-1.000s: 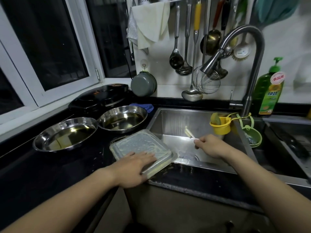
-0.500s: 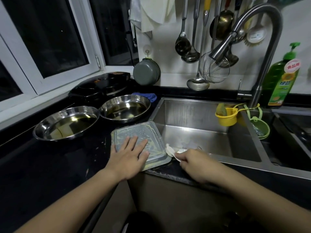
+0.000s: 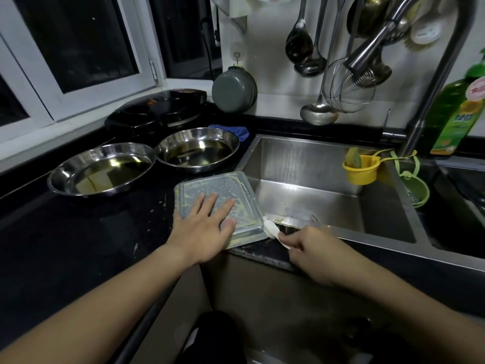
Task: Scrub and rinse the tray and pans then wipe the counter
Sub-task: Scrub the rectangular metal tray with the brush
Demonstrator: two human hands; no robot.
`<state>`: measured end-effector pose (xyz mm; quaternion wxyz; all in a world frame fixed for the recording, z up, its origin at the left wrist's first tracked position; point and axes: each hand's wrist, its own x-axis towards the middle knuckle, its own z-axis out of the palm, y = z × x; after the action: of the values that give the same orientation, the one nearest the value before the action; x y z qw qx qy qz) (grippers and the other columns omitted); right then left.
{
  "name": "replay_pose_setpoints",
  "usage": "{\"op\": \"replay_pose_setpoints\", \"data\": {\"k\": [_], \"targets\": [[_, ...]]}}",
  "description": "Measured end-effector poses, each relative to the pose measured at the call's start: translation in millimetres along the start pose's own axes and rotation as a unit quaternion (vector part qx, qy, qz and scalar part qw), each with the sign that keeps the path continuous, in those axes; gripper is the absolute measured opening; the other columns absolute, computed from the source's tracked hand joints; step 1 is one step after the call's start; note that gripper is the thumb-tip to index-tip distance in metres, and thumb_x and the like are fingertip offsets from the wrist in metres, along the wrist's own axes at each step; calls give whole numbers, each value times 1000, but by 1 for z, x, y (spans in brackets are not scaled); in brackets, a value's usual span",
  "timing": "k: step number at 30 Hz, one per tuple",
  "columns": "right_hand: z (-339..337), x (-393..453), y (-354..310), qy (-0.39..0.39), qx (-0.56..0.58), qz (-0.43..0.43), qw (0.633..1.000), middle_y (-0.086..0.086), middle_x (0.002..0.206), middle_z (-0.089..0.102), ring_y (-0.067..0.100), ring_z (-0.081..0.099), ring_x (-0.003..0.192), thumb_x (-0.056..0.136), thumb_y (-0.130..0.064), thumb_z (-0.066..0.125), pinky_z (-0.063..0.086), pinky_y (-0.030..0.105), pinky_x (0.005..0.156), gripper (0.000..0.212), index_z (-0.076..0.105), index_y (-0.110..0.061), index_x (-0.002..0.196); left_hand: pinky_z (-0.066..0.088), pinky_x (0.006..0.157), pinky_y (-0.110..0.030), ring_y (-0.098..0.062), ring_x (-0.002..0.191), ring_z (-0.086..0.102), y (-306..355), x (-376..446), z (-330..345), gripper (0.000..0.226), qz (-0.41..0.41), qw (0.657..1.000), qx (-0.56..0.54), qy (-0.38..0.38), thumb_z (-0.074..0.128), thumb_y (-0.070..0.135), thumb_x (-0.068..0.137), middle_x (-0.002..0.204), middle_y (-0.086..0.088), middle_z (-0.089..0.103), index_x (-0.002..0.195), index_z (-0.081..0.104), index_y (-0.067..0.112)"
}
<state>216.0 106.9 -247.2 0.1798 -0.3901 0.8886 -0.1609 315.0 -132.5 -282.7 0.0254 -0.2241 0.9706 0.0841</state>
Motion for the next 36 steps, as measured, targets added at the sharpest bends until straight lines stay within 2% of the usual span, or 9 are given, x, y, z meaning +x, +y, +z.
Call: {"op": "replay_pose_setpoints", "data": {"k": [6,10,13,16,19,25,30,33,36], "targets": [[3,18,-14,17,-22,43,999,13,123,67,33,61,113,92,-20,53,50,33,92,41,64,-23,131,-1,121,-66,-13,155,-20,2,-2,-2,58,3,1000,-5,-9,6,65,100,170,13,-12,156,-4,56],[-8,49,-18,24,1,32,999,10,98,70,30,64,100,90,-20,55,53,35,88,25,71,-16,109,0,121,-67,-13,155,-19,2,-2,-4,58,3,1000,-10,-7,7,65,100,170,13,-11,156,-3,56],[3,29,-13,33,-61,6,998,14,109,68,34,59,106,93,-17,51,49,35,83,37,66,-23,126,-1,120,-67,-13,156,-19,1,-2,-4,58,0,1000,-10,-6,7,64,100,171,12,-10,157,-3,56],[3,-6,3,34,-149,-53,987,7,123,68,29,61,112,100,-25,49,46,35,85,53,43,-42,149,-1,121,-67,-14,155,-19,1,-1,-4,57,3,1000,-8,-7,7,64,101,171,12,-11,157,-4,56],[-27,-1,27,18,-244,-94,965,-10,124,66,21,61,112,101,-25,49,50,36,85,57,35,-58,146,-1,121,-67,-14,155,-20,2,-1,-6,56,5,1000,-9,-24,7,62,103,170,13,-13,157,-5,55],[-27,26,-2,21,-252,-245,936,-10,119,60,20,57,115,105,-27,38,46,34,79,50,37,-56,147,-3,121,-66,-14,155,-22,2,-3,-8,55,5,999,-9,-36,7,62,104,169,14,-17,156,-7,56],[-43,25,43,13,-294,-177,939,-10,112,59,18,57,110,98,-12,45,46,33,81,65,38,-56,146,-3,121,-66,-14,154,-23,-1,-2,-6,55,13,999,-19,-36,7,62,104,169,14,-17,157,-6,54],[-47,26,64,39,-205,-127,970,-11,110,67,18,62,109,99,-15,53,50,35,89,56,48,-52,141,-2,121,-67,-13,156,-14,-1,-2,-7,56,18,999,-21,-24,10,63,103,170,14,-5,158,2,55],[-37,27,44,53,-105,-125,985,-9,120,71,9,63,105,100,-24,59,44,22,92,45,54,-36,143,2,119,-69,-17,147,19,-3,12,-19,58,25,1000,8,16,22,67,98,152,12,30,154,24,51]]}}
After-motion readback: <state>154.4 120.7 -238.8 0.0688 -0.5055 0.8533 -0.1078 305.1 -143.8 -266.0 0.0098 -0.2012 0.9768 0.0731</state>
